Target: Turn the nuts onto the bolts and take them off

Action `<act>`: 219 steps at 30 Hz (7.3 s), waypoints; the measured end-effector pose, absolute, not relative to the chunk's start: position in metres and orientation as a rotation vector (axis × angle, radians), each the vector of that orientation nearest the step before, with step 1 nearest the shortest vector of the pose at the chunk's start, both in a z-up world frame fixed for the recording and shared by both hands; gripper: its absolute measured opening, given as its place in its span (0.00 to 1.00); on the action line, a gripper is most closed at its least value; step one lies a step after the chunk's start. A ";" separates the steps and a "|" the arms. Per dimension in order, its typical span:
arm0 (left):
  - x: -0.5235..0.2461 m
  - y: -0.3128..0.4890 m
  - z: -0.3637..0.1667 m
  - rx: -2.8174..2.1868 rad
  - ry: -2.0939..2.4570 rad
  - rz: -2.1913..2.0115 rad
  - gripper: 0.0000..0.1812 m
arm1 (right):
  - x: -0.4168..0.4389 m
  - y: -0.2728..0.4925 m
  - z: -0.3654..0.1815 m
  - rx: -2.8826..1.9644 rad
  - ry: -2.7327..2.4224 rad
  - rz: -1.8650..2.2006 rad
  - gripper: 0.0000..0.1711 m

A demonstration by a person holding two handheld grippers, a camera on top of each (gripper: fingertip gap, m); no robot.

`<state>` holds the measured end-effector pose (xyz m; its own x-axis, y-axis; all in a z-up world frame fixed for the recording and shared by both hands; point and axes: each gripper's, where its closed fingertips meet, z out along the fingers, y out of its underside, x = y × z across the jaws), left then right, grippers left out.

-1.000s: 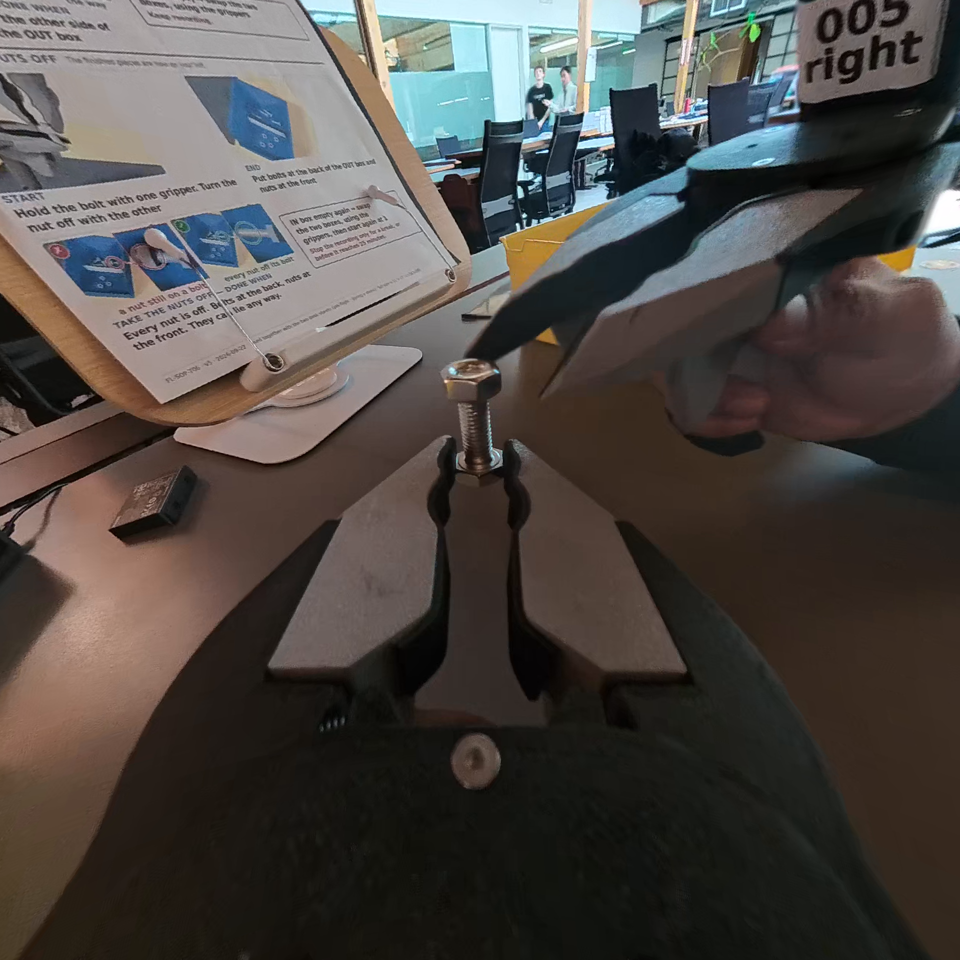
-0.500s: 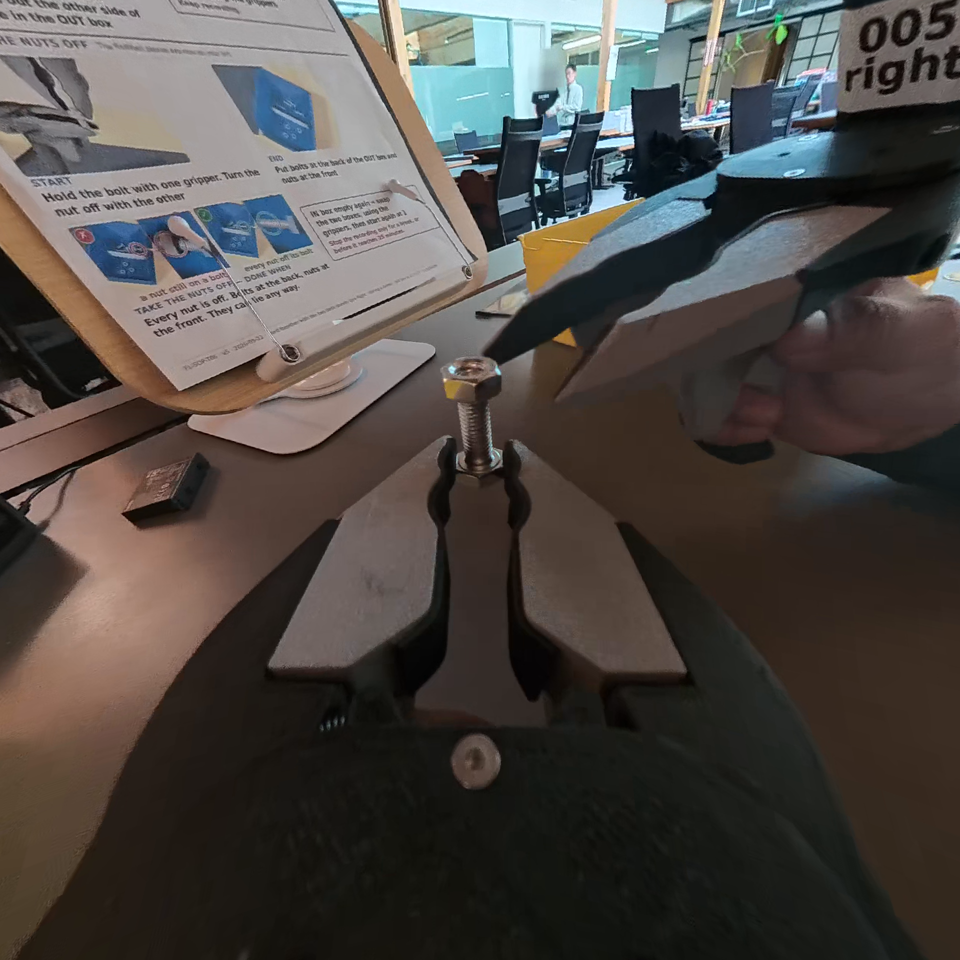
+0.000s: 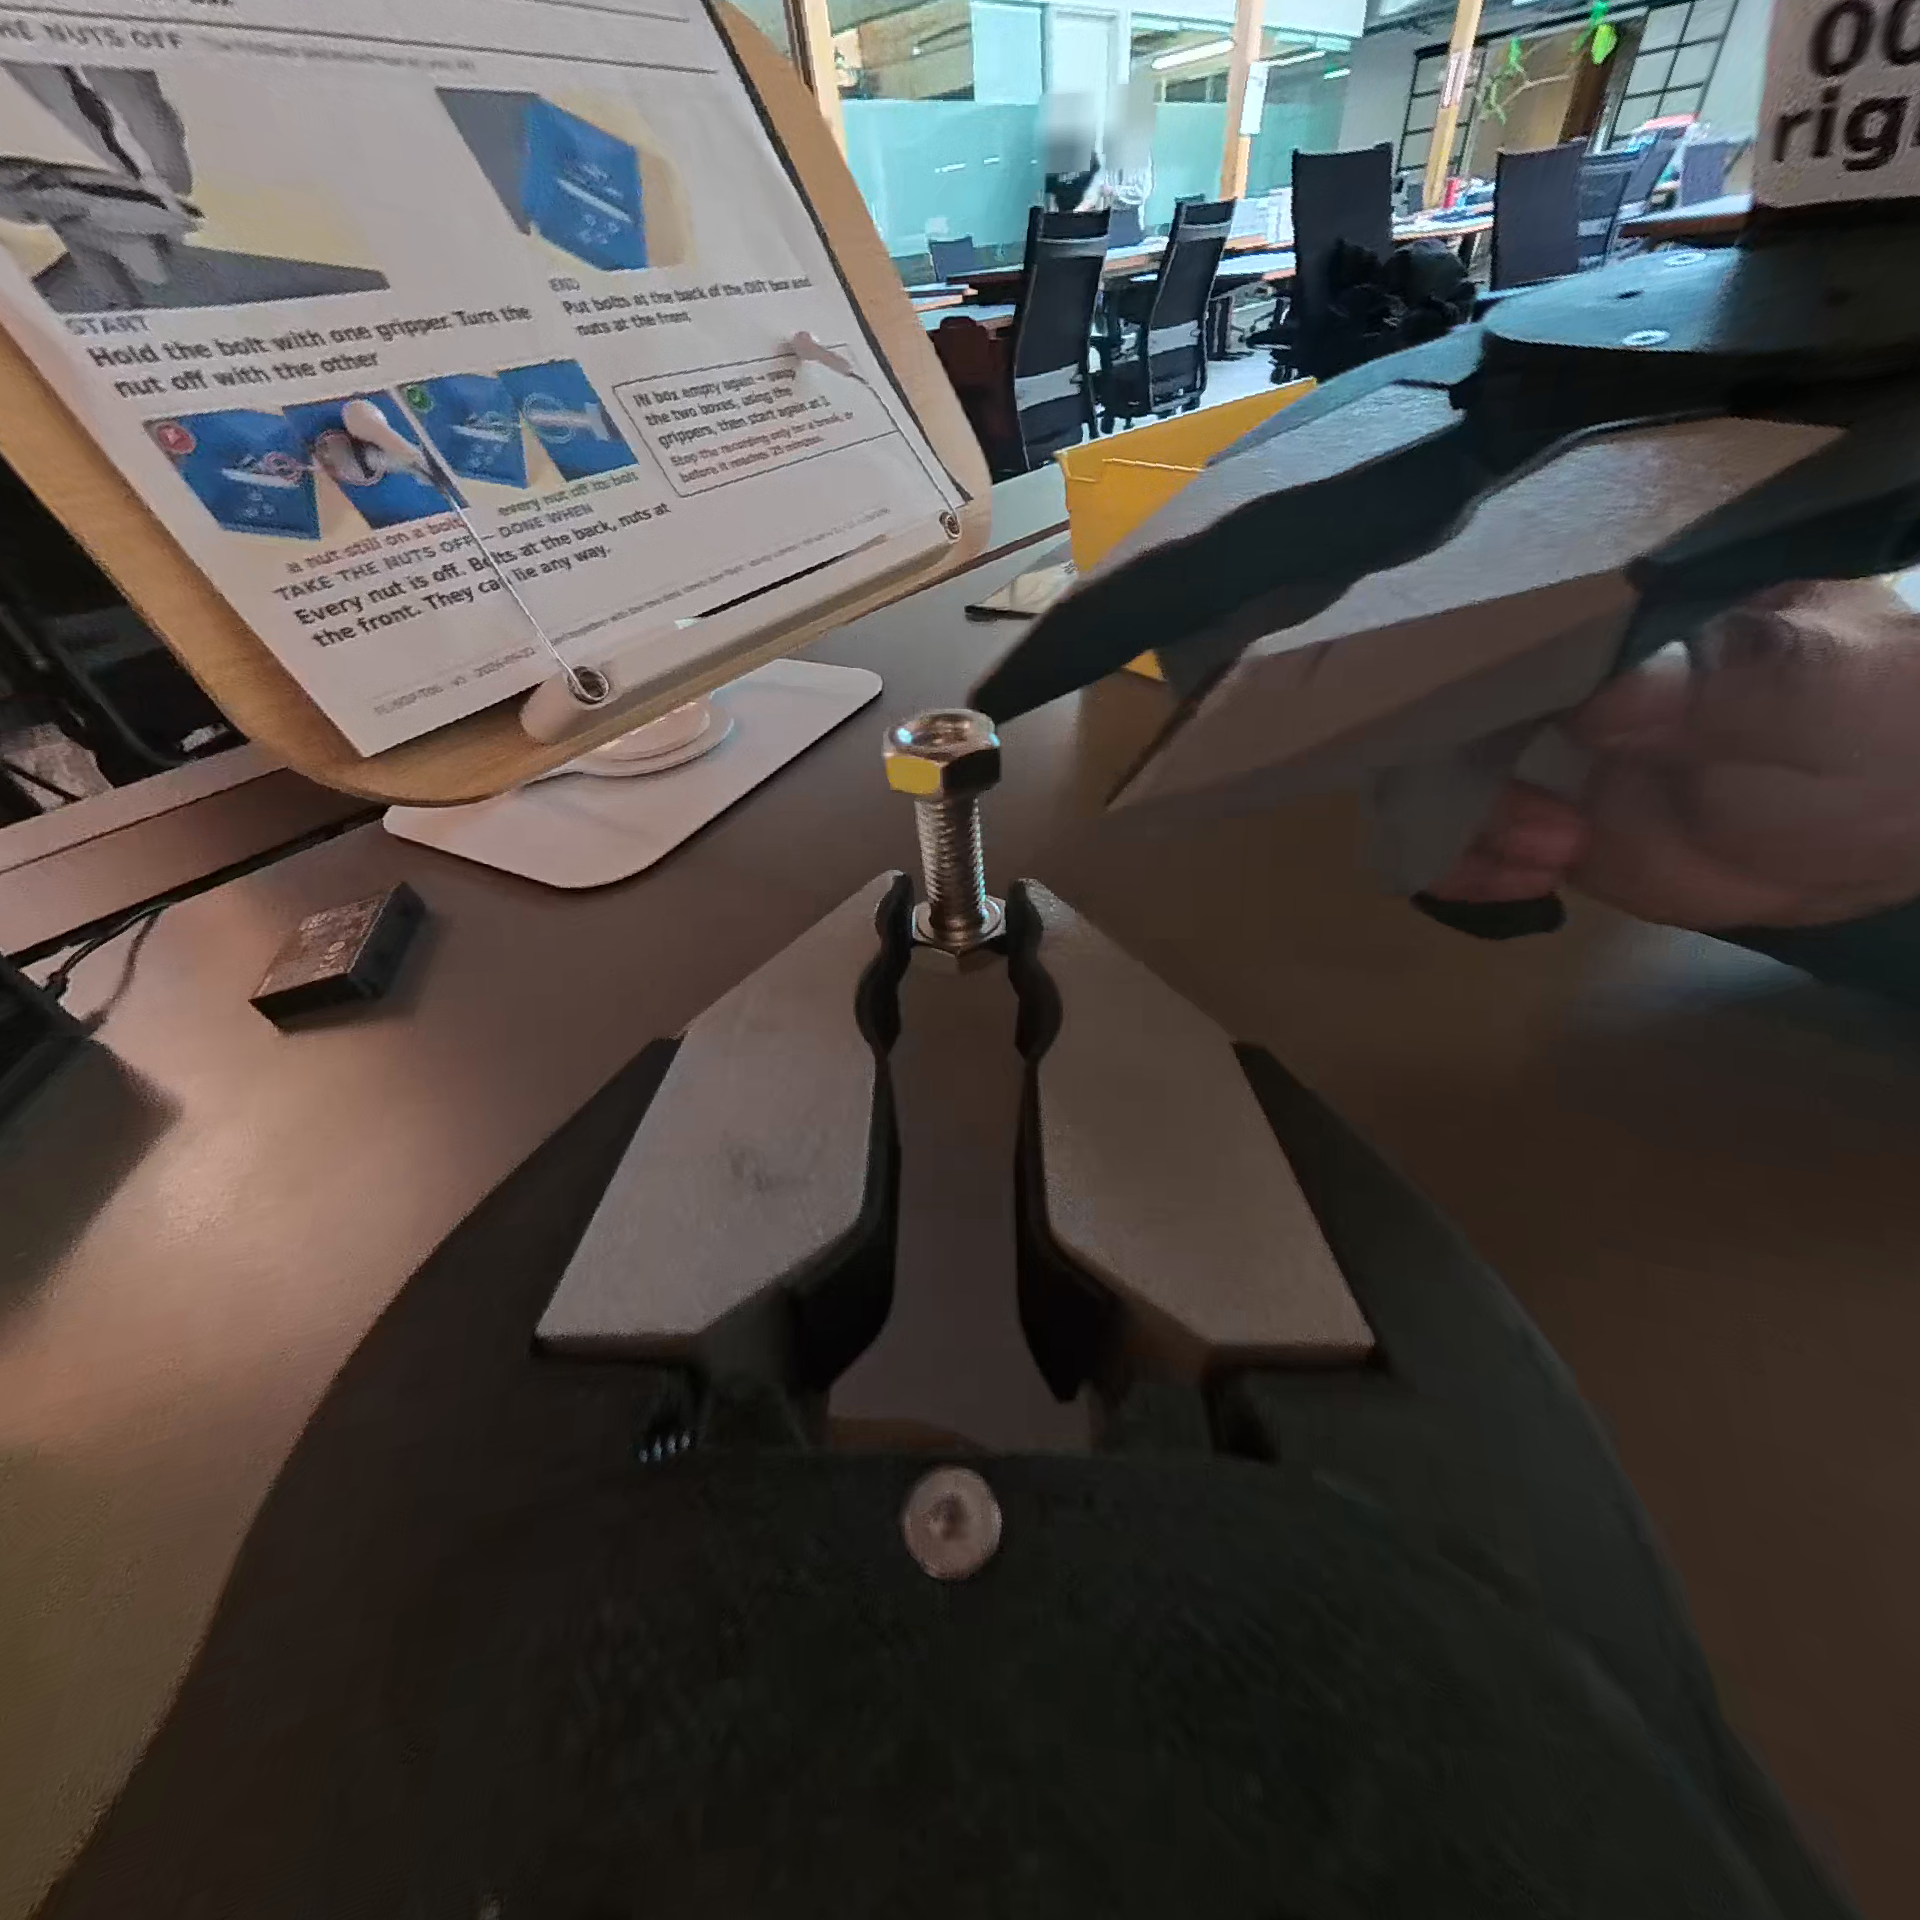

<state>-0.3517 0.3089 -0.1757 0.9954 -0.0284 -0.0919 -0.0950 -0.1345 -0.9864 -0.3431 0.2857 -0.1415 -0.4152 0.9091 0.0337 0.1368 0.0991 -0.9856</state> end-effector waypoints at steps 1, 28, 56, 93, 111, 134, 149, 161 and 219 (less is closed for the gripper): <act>-0.352 0.309 -0.176 -1.705 0.091 0.050 0.09 | -0.343 0.284 -0.142 -1.037 -1.677 1.383 0.18; -0.329 0.312 -0.177 -1.705 0.210 0.052 0.09 | -0.354 0.277 -0.146 -1.066 -1.651 1.421 0.14; -0.338 0.312 -0.179 -1.726 0.167 0.089 0.09 | -0.361 0.282 -0.151 -1.091 -1.627 1.319 0.09; -0.344 0.314 -0.185 -1.765 0.153 0.175 0.09 | -0.367 0.285 -0.154 -1.112 -1.584 1.233 0.13; -0.349 0.312 -0.181 -1.742 0.129 0.147 0.09 | -0.295 0.282 -0.084 -0.999 -1.462 1.259 0.06; -0.234 0.372 -0.213 -1.682 0.697 0.643 0.09 | -0.126 0.510 -0.232 -1.907 -1.596 0.362 0.09; -0.223 0.363 -0.182 -1.535 0.651 0.682 0.09 | -0.192 0.342 -0.157 -1.426 -1.818 0.949 0.20; -0.235 0.359 -0.175 -1.564 0.527 0.571 0.13 | -0.228 0.358 -0.158 -1.404 -1.696 0.795 0.03; -0.502 0.094 -0.219 -2.079 -0.432 0.709 0.01 | -0.167 0.475 -0.214 -1.774 -1.282 0.270 0.11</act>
<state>-0.5017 0.0945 -0.2194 0.7773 0.5390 -0.3246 0.0417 -0.5589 -0.8282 -0.1674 0.4753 -0.2138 0.4379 0.8436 0.3107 0.6461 -0.0550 -0.7613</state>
